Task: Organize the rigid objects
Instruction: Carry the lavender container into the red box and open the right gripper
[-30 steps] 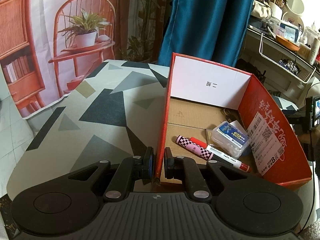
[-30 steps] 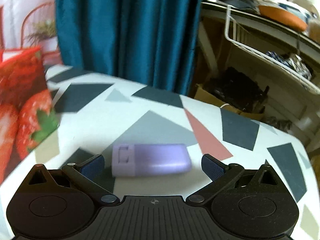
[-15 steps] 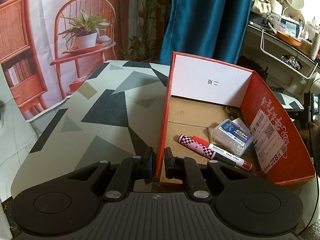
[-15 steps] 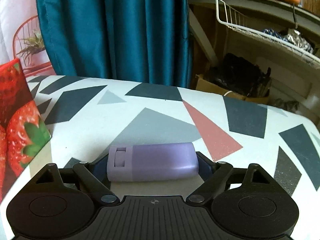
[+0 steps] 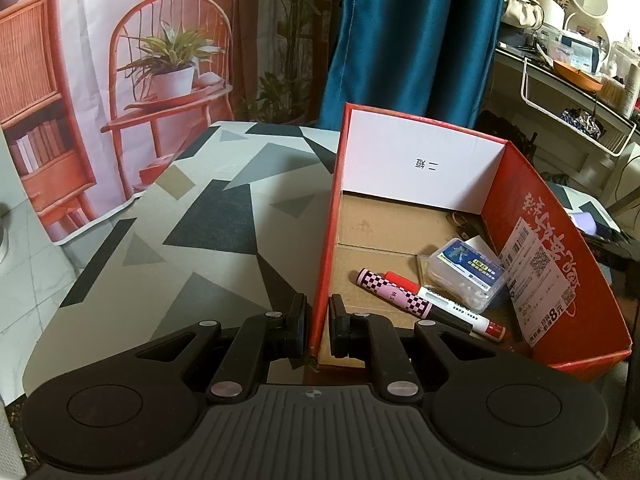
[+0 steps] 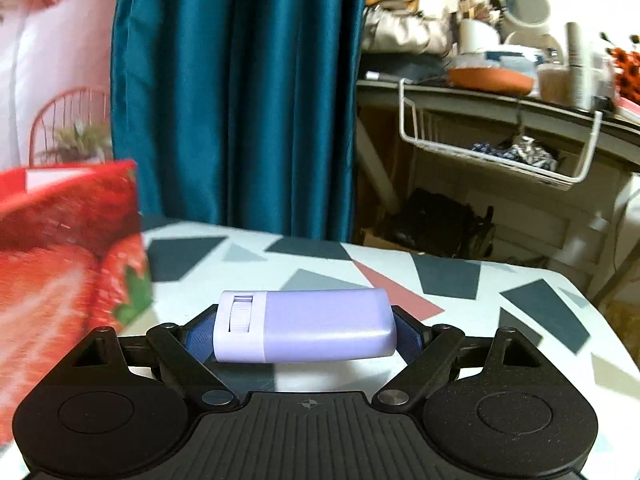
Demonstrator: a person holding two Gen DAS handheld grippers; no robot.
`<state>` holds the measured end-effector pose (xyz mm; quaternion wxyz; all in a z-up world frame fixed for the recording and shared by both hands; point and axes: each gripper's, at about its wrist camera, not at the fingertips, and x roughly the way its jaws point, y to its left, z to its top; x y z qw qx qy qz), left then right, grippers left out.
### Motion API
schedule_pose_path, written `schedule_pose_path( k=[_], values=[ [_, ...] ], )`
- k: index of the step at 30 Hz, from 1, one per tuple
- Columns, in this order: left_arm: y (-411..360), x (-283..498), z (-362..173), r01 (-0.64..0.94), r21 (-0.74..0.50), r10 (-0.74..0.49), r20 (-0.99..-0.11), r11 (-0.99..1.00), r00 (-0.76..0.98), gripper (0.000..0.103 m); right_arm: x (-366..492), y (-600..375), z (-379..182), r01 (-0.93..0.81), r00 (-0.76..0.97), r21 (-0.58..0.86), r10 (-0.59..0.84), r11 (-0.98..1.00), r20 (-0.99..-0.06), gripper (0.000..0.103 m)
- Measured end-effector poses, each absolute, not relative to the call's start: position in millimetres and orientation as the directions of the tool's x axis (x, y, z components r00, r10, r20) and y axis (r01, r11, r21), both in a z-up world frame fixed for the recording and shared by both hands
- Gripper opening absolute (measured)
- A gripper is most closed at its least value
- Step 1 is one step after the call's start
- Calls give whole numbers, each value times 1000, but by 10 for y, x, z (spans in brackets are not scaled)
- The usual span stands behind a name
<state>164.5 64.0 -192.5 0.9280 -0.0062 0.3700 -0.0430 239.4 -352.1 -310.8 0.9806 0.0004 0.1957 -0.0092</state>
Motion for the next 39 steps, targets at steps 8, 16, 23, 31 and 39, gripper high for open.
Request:
schedule_pose_path(
  k=[8,16,23,31,39],
  values=[
    [653,1632,-1924,77,-54,-93,-682,996,726,13,1943,-3388,-3042,5,931,92,29,996,-363,84],
    [644,1641,-1925,82,-53,-96,-682,995,725,13,1761,-3351,-3042,-5,918,168,71,986,-389,84],
    [642,1643,-1922,85,-49,-96,-682,995,725,13,1750,-3296,-2827,-15,909,200,97,980,-406,84],
    [660,1640,-1925,86,-59,-103,-679,995,726,13,1784,-3052,-2415,-156,899,173,212,973,-383,84],
    [671,1647,-1930,93,-67,-114,-679,993,726,13,1982,-2643,-2079,-390,831,101,397,915,-388,84]
  ],
)
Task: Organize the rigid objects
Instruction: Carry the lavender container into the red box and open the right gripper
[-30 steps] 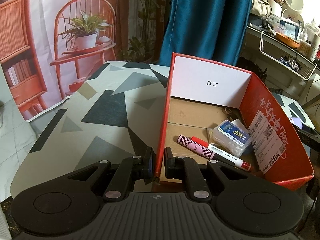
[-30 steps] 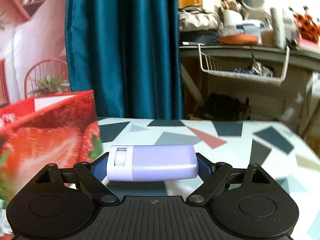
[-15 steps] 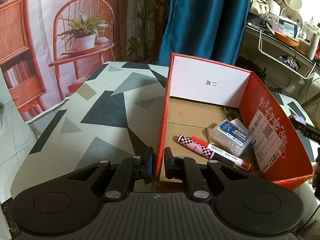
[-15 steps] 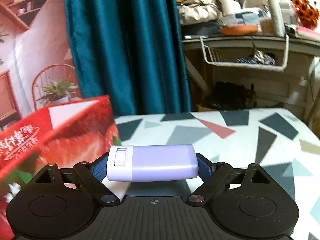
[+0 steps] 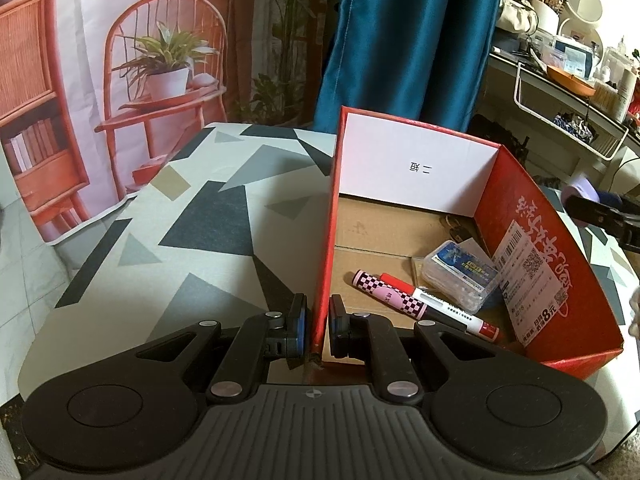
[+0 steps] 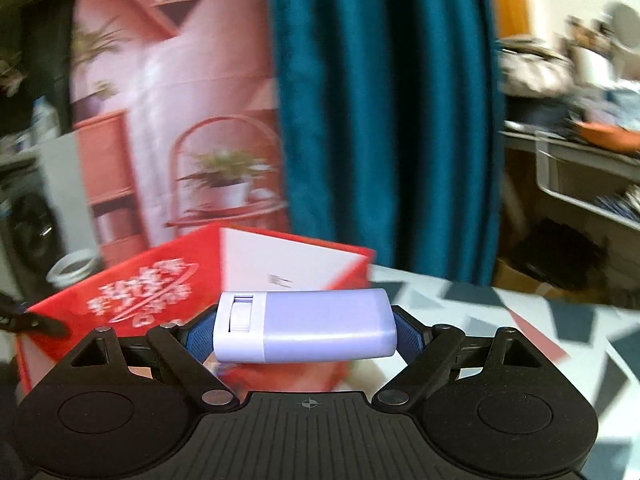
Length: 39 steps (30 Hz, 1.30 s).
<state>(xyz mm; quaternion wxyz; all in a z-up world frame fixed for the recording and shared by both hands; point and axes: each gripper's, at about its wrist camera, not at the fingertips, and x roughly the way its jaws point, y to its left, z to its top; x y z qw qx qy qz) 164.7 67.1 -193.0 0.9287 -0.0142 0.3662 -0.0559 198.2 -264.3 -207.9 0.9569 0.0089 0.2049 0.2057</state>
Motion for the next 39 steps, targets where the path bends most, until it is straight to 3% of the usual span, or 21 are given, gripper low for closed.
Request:
schedule_pose_path(
  k=[10,39],
  values=[
    [685,1651,-1938,94,-79,-123,-676,992,727,13,2319,-2098,-1974,-589,712,-55,486,806,-507,84],
    [676,1649,-1935,93,-75,-119,-677,993,726,14,2666,-1842,-2145,-579,662,-74,416,812,-623,84]
  ],
)
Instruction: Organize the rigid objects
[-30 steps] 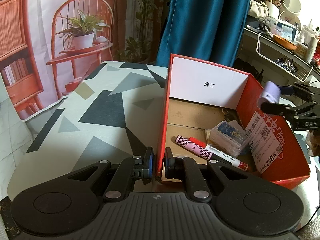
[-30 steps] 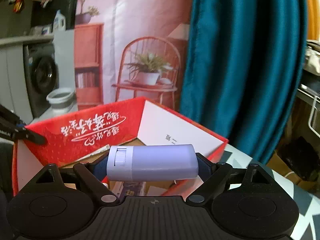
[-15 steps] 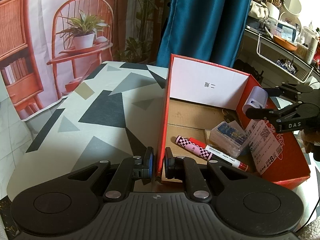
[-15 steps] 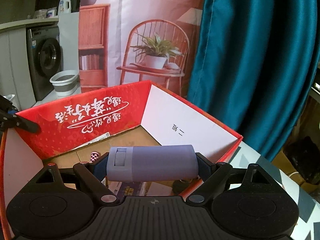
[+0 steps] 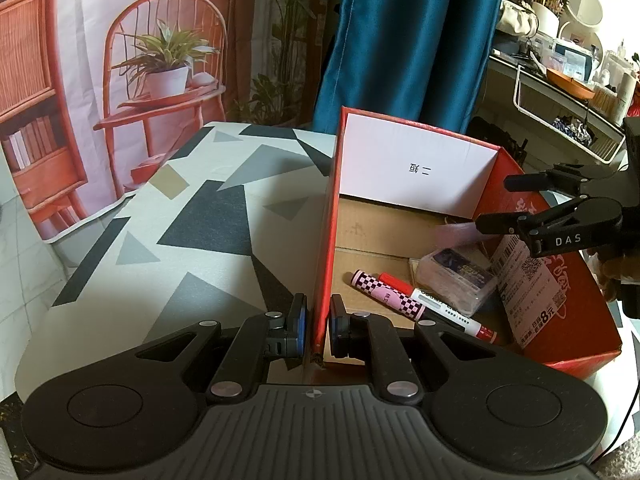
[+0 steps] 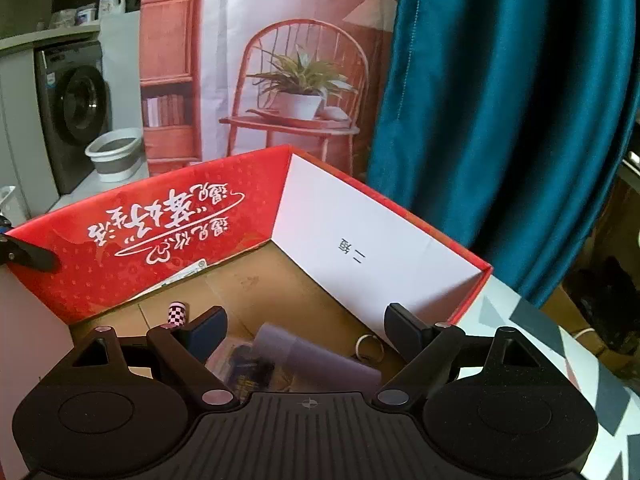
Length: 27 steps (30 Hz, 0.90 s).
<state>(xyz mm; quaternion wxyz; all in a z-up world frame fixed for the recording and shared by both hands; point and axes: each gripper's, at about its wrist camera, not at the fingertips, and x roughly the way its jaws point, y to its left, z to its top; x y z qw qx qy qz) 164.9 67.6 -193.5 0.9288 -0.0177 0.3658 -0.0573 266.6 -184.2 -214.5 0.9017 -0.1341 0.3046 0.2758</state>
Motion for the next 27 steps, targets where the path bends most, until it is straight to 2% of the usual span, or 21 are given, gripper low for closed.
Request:
schedule_pose_path(
  k=[4,11,21,27],
  values=[
    [677,1653,-1931,92,-76,-119,-679,993,725,14,2639,-1873,-2070,-556,677,-51,417,830,-607,103],
    [685,1651,-1932,89,-76,-117,-679,993,725,14,2623,-1966,-1948,-479,705,-8,379,878,-599,103],
    [679,1648,-1927,81,-77,-112,-684,994,721,14,2516,-1951,-1885,-416,748,-41,316,909,-584,103],
    [676,1662,-1927,83,-72,-110,-689,994,716,14,2432,-2043,-1867,-341,772,3,282,940,-571,103]
  ],
)
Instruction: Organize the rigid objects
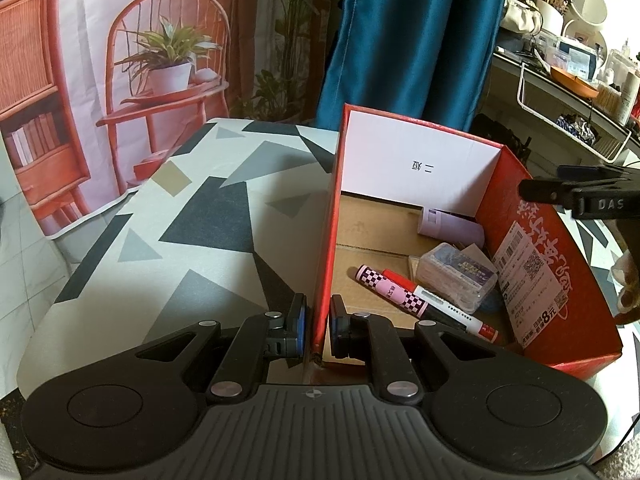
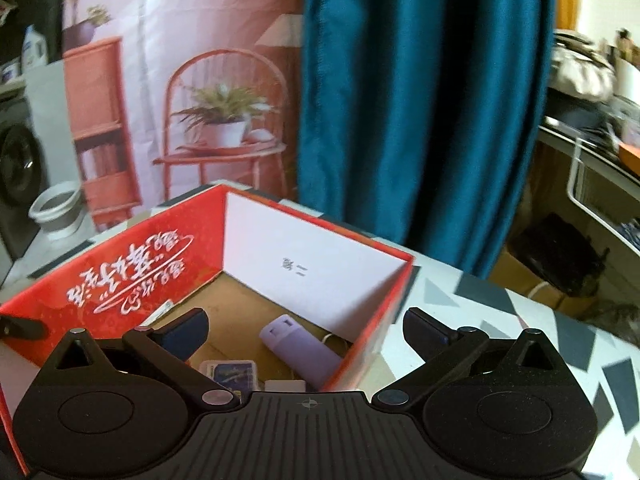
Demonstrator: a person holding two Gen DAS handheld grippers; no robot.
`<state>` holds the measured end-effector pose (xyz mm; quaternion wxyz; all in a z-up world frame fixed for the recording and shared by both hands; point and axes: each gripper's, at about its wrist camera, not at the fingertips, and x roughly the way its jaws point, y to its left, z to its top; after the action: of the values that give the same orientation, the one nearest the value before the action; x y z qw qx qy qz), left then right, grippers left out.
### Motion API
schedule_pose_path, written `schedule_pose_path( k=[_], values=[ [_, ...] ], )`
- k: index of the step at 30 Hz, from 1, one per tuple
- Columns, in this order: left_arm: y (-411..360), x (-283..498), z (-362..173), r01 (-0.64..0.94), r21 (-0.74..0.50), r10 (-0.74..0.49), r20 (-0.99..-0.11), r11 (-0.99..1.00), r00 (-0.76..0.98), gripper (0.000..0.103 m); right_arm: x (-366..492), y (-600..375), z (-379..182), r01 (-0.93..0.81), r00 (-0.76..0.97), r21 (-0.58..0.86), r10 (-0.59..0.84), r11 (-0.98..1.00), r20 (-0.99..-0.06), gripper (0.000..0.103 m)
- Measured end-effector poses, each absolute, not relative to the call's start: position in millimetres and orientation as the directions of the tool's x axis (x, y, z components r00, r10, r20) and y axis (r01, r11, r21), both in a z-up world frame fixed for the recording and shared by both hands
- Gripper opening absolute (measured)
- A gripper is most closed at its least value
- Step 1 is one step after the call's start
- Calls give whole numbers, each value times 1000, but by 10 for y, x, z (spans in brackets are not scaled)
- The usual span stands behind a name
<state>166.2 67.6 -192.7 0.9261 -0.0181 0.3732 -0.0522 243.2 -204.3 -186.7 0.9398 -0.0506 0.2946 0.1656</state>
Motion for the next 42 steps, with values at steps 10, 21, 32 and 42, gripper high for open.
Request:
schedule_pose_path(
  k=[10,21,32,42],
  values=[
    [664,1708,-1874,77,-63,-99,-699,995,708,14,2075,-2364,-1654,-114,844,74,136,991,-519,103],
    [580,1665,-1374,82,-37,-88,-604,996,792,73,1525,-2686,-1308,49,890,107,6,993,-456,103],
    [301,1371,-582,74,29,-52,-477,997,877,103,905,-2685,-828,129,905,142,-58,981,-422,103],
    [221,853,-189,33,35,-14,-444,999,896,103,308,-2490,-570,152,902,183,-61,971,-427,103]
  ],
)
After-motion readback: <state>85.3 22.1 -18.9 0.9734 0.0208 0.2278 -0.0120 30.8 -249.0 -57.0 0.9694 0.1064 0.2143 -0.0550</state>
